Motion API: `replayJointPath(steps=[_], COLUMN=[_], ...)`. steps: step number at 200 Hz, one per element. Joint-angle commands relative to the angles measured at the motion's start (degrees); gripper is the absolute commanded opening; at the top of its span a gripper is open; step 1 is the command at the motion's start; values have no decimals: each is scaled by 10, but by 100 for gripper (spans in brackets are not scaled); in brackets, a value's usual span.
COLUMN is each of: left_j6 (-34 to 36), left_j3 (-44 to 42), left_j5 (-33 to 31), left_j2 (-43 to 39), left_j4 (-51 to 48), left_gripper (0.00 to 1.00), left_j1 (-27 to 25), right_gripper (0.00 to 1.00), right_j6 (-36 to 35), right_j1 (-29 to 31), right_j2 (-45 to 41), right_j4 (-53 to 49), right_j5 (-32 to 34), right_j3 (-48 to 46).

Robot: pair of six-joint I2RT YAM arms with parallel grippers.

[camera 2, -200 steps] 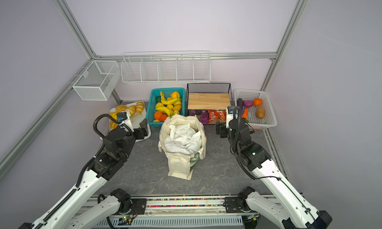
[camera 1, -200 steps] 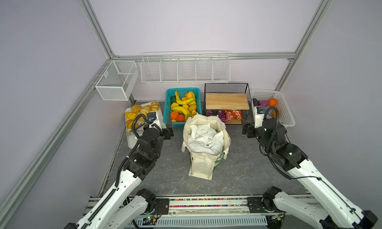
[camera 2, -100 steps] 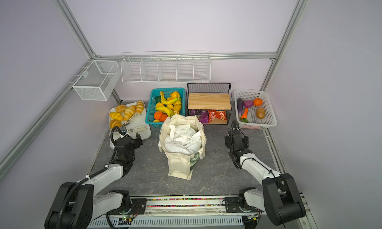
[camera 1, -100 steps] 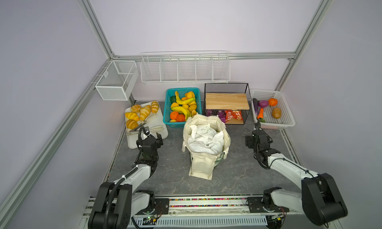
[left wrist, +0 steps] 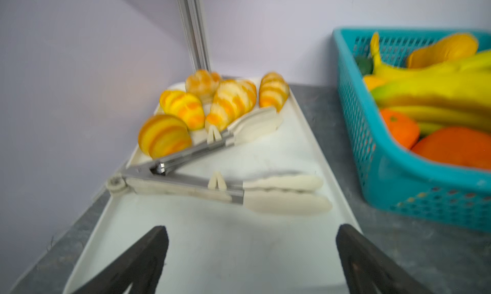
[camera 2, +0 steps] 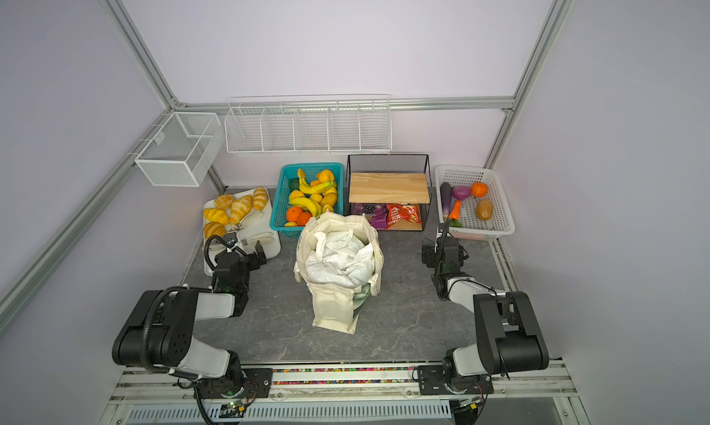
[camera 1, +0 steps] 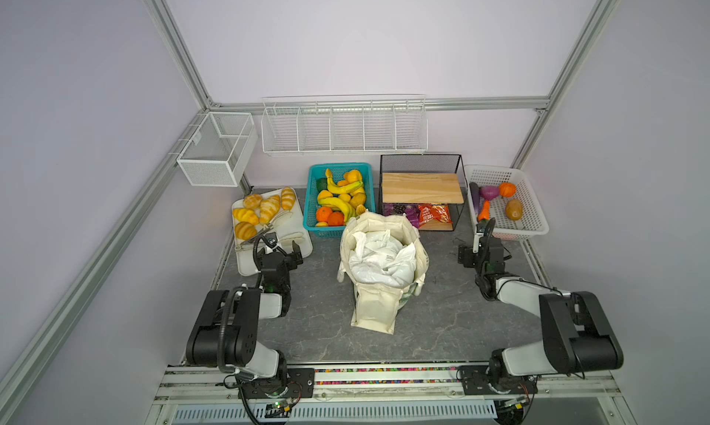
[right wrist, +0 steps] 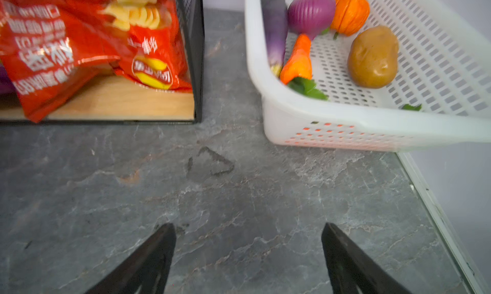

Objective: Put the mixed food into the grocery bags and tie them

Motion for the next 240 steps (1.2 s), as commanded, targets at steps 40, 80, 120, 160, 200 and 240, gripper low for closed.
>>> replayJointPath(steps=[40,80,120,160,200,240], left_j6=[-1,0,0,1,2,2], left_j3=[48,41,41,41,40,41], left_j5=[22,21,21,22,21,21], left_j2=[2,10,9,10,10,10], left_j4=[-29,-3,-5,-4,-5,-4], left_gripper=[100,99,99,99,99,99], left_j1=[7,7,7,7,6,6], right_gripper=[89,89,89,89,89,89], right_j6=[-8,-25,-24,-24,-24,-24], right_j1=[-37,-38,-39,-40,-40,-40], right_j2=[10,66,61,62,62,61], right_j4=[214,238,223,226,226,226], right_j5=[-45,-91,-94,-94,-94,-95], right_j3=[-80,-66,-63,-63,-63,-63])
